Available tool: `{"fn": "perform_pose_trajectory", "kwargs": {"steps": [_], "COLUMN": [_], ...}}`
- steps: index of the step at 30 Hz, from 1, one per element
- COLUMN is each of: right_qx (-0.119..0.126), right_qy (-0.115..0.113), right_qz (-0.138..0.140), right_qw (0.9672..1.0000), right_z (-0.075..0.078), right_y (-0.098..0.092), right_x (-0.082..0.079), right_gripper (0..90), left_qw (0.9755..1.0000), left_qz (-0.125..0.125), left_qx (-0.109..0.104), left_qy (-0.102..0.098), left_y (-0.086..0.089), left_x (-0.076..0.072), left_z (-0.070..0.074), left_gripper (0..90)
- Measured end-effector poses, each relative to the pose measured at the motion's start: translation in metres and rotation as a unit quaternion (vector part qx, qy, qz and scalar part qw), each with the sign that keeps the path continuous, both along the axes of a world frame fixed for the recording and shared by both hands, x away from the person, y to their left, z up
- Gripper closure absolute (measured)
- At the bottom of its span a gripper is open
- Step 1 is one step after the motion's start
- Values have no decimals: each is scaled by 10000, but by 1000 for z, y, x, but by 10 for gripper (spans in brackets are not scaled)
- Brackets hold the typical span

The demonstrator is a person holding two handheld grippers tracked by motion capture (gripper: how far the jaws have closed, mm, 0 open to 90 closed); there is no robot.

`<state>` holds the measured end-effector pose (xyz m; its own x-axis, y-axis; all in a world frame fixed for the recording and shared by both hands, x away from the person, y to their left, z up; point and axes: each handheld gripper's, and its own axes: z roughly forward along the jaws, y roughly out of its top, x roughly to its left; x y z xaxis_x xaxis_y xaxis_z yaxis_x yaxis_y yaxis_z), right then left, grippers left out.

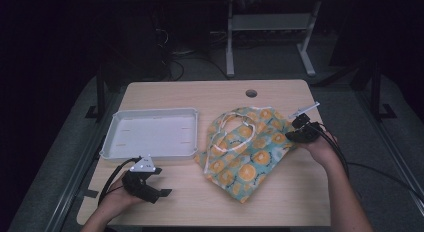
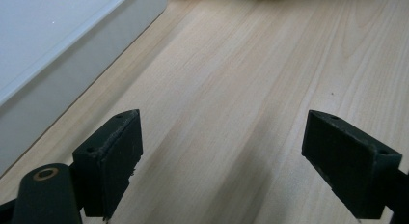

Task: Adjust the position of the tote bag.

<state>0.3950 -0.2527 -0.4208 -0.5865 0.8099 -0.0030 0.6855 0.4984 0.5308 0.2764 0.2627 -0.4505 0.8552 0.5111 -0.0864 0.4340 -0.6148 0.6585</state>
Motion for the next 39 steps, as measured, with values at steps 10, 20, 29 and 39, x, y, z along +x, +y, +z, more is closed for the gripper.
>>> {"fn": "perform_pose_trajectory", "kwargs": {"steps": [10, 20, 29, 39], "right_qx": [-17, 58, 1, -23], "right_qy": [115, 80, 67, 126], "right_qz": [101, 120, 159, 177], "right_qw": [9999, 9999, 9999, 9998], "right_z": [0, 0, -1, -3], "right_y": [-2, -5, -5, -6], "right_x": [-22, -38, -38, -39], "right_gripper": [897, 897, 897, 897], "left_qw": [10000, 9986, 9946, 9971], "left_qz": [-8, -303, -781, -575], "left_qx": [-9, -436, -644, -499], "left_qy": [-15, 79, 219, 97], "left_y": [-1, -27, -80, -124], "left_x": [0, -10, -8, 27], "left_z": [1, 18, 28, 27], "left_gripper": [142, 445, 881, 900]}}
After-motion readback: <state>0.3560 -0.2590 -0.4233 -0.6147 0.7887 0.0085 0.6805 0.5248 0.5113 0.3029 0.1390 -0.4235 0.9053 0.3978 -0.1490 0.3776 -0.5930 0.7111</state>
